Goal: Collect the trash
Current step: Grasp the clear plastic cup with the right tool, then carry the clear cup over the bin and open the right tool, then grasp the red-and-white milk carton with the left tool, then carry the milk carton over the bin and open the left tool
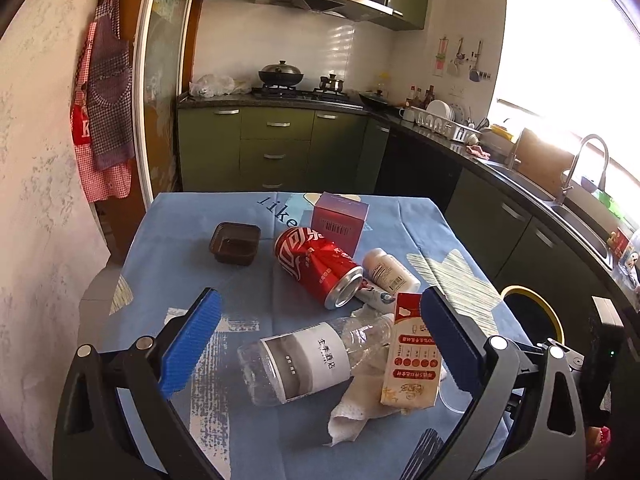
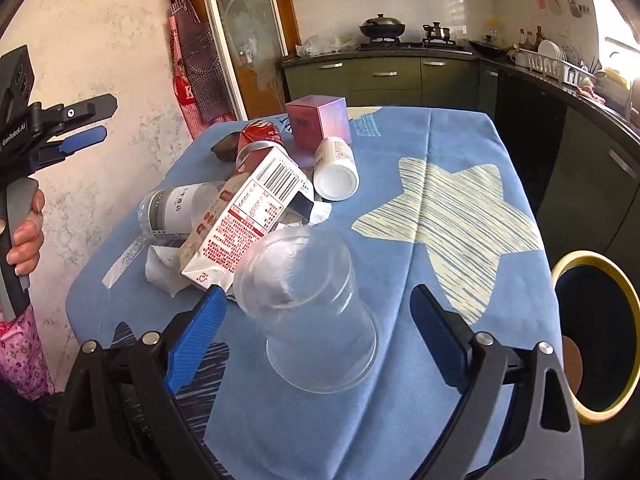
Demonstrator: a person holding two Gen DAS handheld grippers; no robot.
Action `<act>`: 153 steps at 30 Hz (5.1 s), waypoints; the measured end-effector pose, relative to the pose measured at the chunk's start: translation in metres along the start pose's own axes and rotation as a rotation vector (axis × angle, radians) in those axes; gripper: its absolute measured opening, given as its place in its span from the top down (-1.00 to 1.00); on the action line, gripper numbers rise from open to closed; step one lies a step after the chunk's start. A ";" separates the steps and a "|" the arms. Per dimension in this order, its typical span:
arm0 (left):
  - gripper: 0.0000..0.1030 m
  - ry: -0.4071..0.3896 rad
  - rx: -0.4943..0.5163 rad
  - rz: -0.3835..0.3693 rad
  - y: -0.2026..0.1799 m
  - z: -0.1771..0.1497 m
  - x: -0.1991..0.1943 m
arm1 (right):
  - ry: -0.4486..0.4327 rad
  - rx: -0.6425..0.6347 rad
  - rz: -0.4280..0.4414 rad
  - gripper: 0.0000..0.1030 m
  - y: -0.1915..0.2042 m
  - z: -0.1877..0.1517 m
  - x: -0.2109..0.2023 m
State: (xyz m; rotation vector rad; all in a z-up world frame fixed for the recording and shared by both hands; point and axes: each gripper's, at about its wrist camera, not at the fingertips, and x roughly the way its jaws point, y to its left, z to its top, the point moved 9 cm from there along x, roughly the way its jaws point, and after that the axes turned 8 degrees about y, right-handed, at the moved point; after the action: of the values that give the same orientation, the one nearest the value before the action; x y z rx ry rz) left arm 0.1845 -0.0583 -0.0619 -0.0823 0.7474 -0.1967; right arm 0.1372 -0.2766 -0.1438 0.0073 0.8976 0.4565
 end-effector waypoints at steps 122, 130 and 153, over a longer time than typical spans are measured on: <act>-0.01 0.246 0.639 -0.452 -0.357 -0.005 0.103 | -0.261 0.770 -0.426 -0.62 -0.309 -0.138 -0.128; -0.01 0.333 0.750 -0.518 -0.468 -0.031 0.158 | -0.264 0.843 -0.459 -0.62 -0.332 -0.170 -0.143; -0.63 0.199 0.594 -0.449 -0.375 0.020 0.112 | -0.214 0.786 -0.418 -0.62 -0.322 -0.146 -0.121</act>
State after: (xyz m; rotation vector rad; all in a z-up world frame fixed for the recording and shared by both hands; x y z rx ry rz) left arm 0.2228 -0.4478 -0.0673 0.3424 0.8344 -0.8560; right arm 0.0849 -0.6406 -0.2071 0.5665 0.7920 -0.3005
